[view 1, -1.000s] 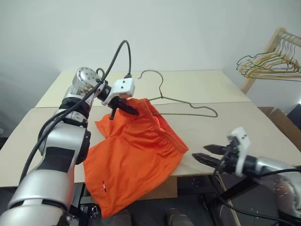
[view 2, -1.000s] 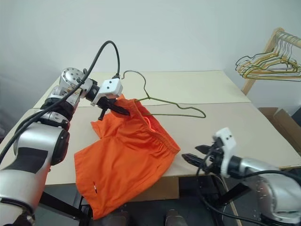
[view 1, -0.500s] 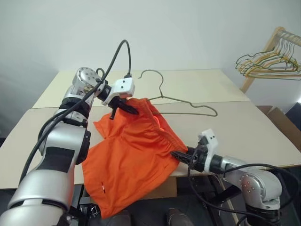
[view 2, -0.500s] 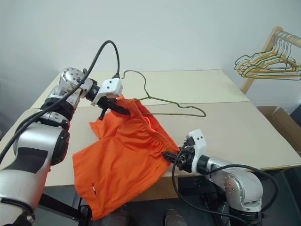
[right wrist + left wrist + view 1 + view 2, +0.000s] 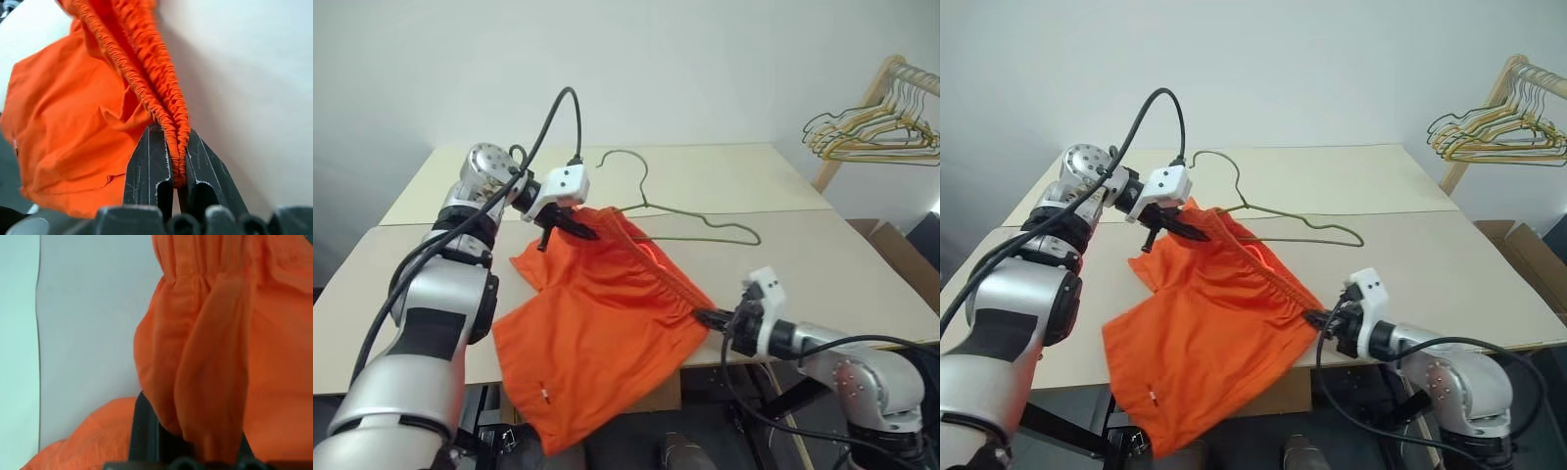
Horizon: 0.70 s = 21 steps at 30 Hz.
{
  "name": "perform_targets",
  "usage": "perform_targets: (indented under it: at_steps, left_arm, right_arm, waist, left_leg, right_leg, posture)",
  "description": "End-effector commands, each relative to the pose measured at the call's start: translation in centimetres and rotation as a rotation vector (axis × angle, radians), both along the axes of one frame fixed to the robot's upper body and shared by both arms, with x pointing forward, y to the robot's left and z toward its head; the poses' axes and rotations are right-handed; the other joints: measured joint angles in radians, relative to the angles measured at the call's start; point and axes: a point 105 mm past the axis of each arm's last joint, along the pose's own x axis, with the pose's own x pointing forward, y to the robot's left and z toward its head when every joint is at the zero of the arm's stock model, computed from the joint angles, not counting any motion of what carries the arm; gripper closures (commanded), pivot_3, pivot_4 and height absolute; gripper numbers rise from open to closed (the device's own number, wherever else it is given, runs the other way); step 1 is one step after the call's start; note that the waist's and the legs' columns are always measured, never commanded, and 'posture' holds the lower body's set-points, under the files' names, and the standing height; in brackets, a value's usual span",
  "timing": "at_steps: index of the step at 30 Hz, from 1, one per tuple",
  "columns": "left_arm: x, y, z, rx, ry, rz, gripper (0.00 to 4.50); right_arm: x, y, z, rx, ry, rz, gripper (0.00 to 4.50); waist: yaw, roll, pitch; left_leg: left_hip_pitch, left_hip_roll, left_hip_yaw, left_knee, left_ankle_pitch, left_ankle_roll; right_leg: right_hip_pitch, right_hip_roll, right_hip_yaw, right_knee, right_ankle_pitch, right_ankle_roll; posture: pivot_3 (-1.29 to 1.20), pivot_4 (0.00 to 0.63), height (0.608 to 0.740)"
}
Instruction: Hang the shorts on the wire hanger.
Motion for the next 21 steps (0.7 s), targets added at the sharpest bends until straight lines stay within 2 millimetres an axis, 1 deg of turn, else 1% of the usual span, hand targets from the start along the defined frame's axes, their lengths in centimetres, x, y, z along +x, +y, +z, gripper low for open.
perform_targets:
  at_steps: [1,4,7,11,15,17,18,21]
  left_arm:
    - [-0.2,1.0,1.3,0.002,-0.076,-0.029,4.50]
    - [-0.5,2.3,0.1,0.111,-0.085,-0.046,4.50]
    - [-0.5,2.8,-0.5,0.142,-0.079,-0.034,4.50]
    - [-0.5,3.2,-1.2,0.169,-0.063,-0.014,4.50]
    - [-0.8,4.3,-2.5,0.232,-0.039,-0.009,4.50]
    - [-0.8,4.7,-3.3,0.263,-0.025,0.008,4.50]
    - [-0.9,4.6,-3.6,0.265,-0.008,0.010,4.50]
    - [-0.9,4.1,-3.8,0.259,0.009,0.007,4.50]
  right_arm:
    - [1.0,-3.0,2.2,-0.038,-0.072,-0.043,4.49]
    - [1.3,-4.5,3.1,-0.110,-0.094,-0.016,4.49]
    - [1.6,-5.4,4.1,-0.153,-0.112,0.012,4.49]
    - [1.8,-5.7,5.1,-0.215,-0.142,0.077,4.49]
    - [1.8,-6.0,6.4,-0.273,-0.187,0.138,4.49]
    - [1.8,-5.5,7.5,-0.295,-0.223,0.191,4.49]
    - [1.7,-5.0,8.0,-0.302,-0.239,0.226,4.49]
    - [1.6,-3.6,8.6,-0.328,-0.257,0.294,4.49]
  waist:
    - [0.001,0.000,0.000]
    - [0.003,0.000,0.000]
    - [0.005,0.000,0.000]
    - [0.005,0.000,0.000]
    - [0.005,0.000,0.000]
    - [0.004,0.000,0.000]
    - [0.004,0.000,0.000]
    - [0.003,0.000,0.000]
  left_leg:
    - [0.000,0.000,0.000,0.000,0.000,0.000]
    - [0.000,0.000,0.000,0.000,0.000,0.000]
    - [0.000,0.000,0.000,0.000,0.000,0.000]
    - [0.000,0.000,0.000,0.001,0.000,0.000]
    - [0.000,0.000,0.000,0.000,0.000,0.000]
    - [0.000,0.000,0.000,0.000,0.000,0.000]
    - [0.000,0.000,0.001,0.000,0.000,0.000]
    - [0.000,0.000,0.000,0.000,0.000,0.000]
  right_leg:
    - [0.000,0.000,0.000,0.000,0.000,0.000]
    - [0.000,0.000,0.000,0.000,0.000,0.000]
    - [0.000,0.000,0.000,-0.001,0.000,0.000]
    - [0.001,0.000,0.000,-0.001,0.000,0.000]
    - [0.001,0.000,0.000,-0.001,0.000,0.001]
    - [0.000,0.000,0.000,-0.001,0.000,0.001]
    - [0.000,0.000,0.000,-0.001,0.000,0.001]
    - [0.000,0.000,0.000,0.000,0.000,0.001]
  posture:
    - [0.04,0.000,0.740]
    - [0.05,0.000,0.740]
    - [0.05,0.000,0.740]
    - [0.05,0.000,0.740]
    - [0.05,0.000,0.740]
    - [0.05,0.000,0.740]
    - [0.05,0.000,0.740]
    - [0.04,0.000,0.740]
